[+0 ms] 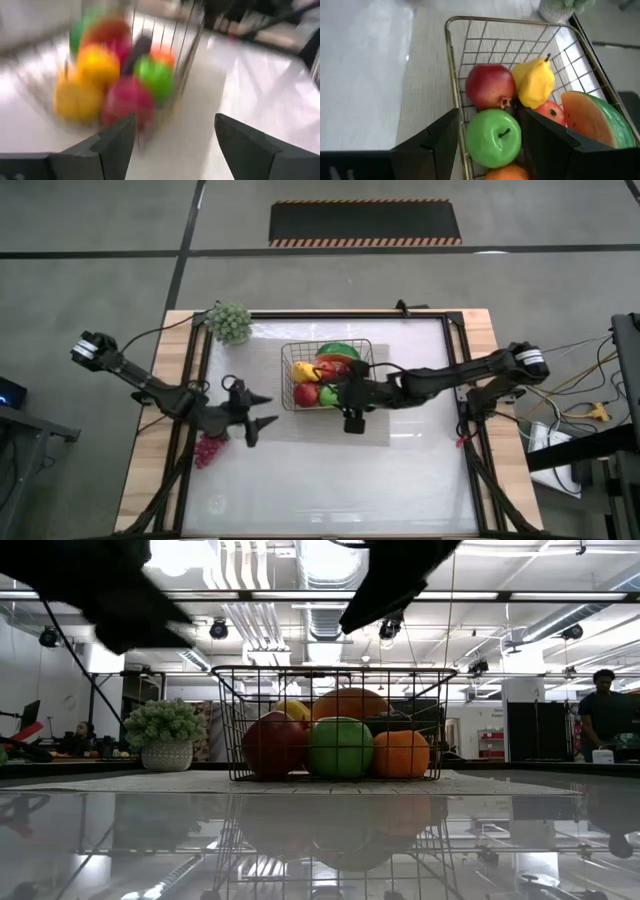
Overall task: Build produce basket
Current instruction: Put the grapes into the wire basket
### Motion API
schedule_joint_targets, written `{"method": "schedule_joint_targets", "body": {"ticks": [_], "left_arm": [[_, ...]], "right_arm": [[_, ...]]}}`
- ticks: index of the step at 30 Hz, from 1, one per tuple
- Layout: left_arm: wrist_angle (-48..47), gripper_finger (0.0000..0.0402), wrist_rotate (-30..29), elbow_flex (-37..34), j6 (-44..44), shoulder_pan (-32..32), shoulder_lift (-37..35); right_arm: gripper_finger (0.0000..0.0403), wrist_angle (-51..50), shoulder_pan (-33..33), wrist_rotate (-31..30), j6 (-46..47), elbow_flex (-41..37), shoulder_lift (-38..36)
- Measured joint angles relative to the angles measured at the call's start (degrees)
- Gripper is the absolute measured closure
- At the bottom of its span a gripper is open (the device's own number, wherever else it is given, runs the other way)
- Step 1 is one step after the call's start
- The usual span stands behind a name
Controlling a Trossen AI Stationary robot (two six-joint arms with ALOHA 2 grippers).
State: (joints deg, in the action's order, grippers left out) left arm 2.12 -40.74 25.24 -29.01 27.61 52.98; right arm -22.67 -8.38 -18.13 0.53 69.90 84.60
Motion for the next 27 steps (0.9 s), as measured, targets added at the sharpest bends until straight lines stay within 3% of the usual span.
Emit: {"method": "schedule_joint_targets", "body": {"ticks": [5, 9, 13, 18, 24, 27], "left_arm": [[-30.4, 0.0148, 10.4, 6.8, -29.7, 0.6, 0.3], [-50.0, 0.0148, 20.9, 10.4, -45.9, -0.2, 3.9], [-59.4, 0.0148, 31.2, 11.6, -48.1, -0.2, 9.4], [-61.9, 0.0148, 33.1, 12.8, -45.3, -0.5, 15.2], [-64.9, 0.0148, 41.3, 13.4, -44.8, -0.5, 19.8], [-64.4, 0.0148, 41.7, 12.6, -43.2, -0.5, 21.1]], "right_arm": [[0.0202, 9.8, -0.4, 0.1, -1.2, -8.2, -4.3], [0.0202, 17.9, -0.4, 0.0, -1.1, -14.1, -6.8], [0.0202, 22.2, -0.4, 0.1, -0.1, -17.9, -8.4], [0.0202, 25.0, -0.4, 0.1, -0.4, -19.5, -8.8], [0.0202, 25.1, -0.4, 0.1, -0.6, -19.0, -8.6], [0.0202, 25.0, -0.4, 0.1, -1.4, -18.8, -8.6]]}}
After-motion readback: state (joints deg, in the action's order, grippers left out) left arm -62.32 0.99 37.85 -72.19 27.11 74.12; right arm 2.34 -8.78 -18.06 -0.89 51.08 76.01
